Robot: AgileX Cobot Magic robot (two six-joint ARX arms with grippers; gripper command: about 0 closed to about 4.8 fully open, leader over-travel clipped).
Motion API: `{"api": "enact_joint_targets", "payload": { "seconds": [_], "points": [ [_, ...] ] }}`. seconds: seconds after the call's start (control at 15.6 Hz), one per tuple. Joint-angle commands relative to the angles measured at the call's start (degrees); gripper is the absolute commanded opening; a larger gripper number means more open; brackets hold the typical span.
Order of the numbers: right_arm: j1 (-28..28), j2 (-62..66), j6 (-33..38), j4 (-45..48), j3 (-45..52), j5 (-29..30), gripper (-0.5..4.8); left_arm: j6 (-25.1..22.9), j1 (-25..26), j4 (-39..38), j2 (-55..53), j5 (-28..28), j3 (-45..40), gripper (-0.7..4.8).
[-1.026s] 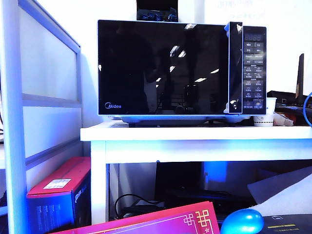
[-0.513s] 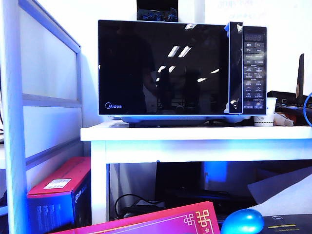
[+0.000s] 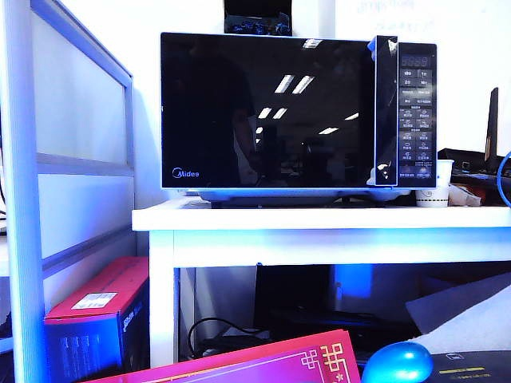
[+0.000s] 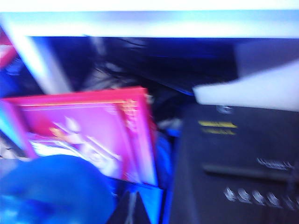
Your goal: Open the microwave door, place the orange inside the microwave, then close the microwave door.
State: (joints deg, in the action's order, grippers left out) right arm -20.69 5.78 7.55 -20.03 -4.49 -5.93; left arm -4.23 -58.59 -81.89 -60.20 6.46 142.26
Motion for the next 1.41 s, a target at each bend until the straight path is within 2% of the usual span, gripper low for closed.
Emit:
{"api": "enact_joint_targets", "payload": {
  "seconds": [0.06, 0.19, 0.32, 0.45, 0.58, 0.64, 0.83, 1.03, 1.22, 1.35, 1.41],
  "points": [
    [0.0, 0.0, 0.2, 0.9, 1.1, -0.2, -0.01, 0.2, 0.1, -0.3, 0.0, -0.3, 0.0, -0.05],
    [0.0, 0.0, 0.2, 0.9, 1.1, -0.2, -0.01, 0.1, 0.1, -0.3, -0.1, 0.4, 0.0, -0.05],
    [0.0, 0.0, 0.2, 0.9, 1.1, -0.2, -0.01, -1.3, 0.1, 1.8, -0.9, 3.6, 0.0, -0.05],
    [0.0, 0.0, 0.2, 0.9, 1.1, -0.2, -0.01, -2.7, 0.1, 11.6, -3.1, 6.8, -0.9, -0.05],
    [0.0, 0.0, 0.2, 0.9, 1.1, -0.2, -0.01, -4.4, 0.1, 21.2, -7.4, 6.8, -1.1, -0.05],
    [0.0, 0.0, 0.2, 0.9, 1.1, -0.2, -0.01, -5.4, 0.1, 23.6, -10.7, 6.7, -1.1, -0.05],
    [0.0, 0.0, 0.2, 0.9, 1.1, -0.2, -0.01, -6.3, 0.1, 22.5, -18.6, 6.1, -1.1, -0.05],
    [0.0, 0.0, 0.2, 0.9, 1.1, -0.2, -0.01, -6.3, 0.1, 21.2, -21.9, 4.7, -1.1, -0.05],
    [0.0, 0.0, 0.2, 0.9, 1.1, -0.2, -0.01, -4.0, 0.8, 27.8, -20.2, 3.8, -1.1, -0.05],
    [0.0, 0.0, 0.2, 0.9, 1.1, -0.2, -0.01, -0.8, 4.0, 32.5, -17.4, -1.5, -4.5, -0.05],
    [0.0, 0.0, 0.2, 0.9, 1.1, -0.2, -0.01, -0.7, 6.2, 36.9, -14.4, -4.4, -9.7, -0.05]
  ]
}}
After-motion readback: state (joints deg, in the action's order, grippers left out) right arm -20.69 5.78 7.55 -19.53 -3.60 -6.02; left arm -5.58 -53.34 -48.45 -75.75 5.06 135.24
